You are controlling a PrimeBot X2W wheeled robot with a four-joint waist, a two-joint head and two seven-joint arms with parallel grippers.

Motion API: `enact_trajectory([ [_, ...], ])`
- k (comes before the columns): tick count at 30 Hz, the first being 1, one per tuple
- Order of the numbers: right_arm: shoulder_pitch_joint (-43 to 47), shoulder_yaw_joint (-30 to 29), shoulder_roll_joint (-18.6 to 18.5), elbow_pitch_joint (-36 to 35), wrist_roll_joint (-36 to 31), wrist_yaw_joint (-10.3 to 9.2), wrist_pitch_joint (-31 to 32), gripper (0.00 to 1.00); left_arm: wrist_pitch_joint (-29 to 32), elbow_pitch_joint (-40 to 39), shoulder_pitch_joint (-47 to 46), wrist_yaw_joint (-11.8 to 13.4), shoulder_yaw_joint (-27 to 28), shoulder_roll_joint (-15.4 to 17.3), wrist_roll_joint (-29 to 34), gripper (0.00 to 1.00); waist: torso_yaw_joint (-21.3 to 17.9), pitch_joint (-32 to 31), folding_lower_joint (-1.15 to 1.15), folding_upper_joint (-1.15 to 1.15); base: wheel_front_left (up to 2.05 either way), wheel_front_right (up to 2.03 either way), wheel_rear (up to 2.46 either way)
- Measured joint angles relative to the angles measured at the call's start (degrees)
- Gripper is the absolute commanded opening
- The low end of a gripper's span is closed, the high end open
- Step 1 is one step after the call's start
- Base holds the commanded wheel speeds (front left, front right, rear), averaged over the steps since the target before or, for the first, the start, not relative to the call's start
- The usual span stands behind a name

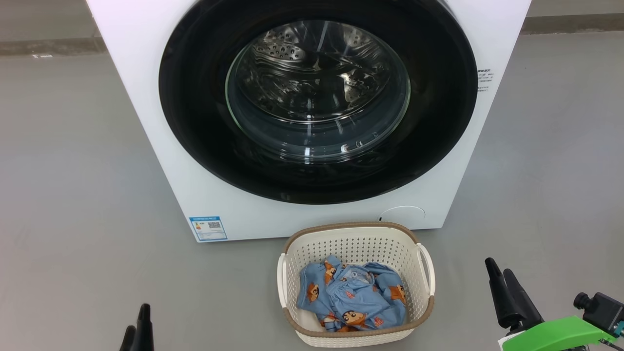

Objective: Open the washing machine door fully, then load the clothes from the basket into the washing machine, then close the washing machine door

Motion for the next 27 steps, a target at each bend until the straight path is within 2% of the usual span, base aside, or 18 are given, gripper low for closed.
enact_trajectory([
  [27,1.26,2.05,-2.52,0.91,-18.52,0.00,-4.32,1.00,-4.39,-1.60,2.97,1.44,-1.07,0.32,23.66,1.00,-0.41,0.08,0.00,0.00,0.00,0.00,0.00],
])
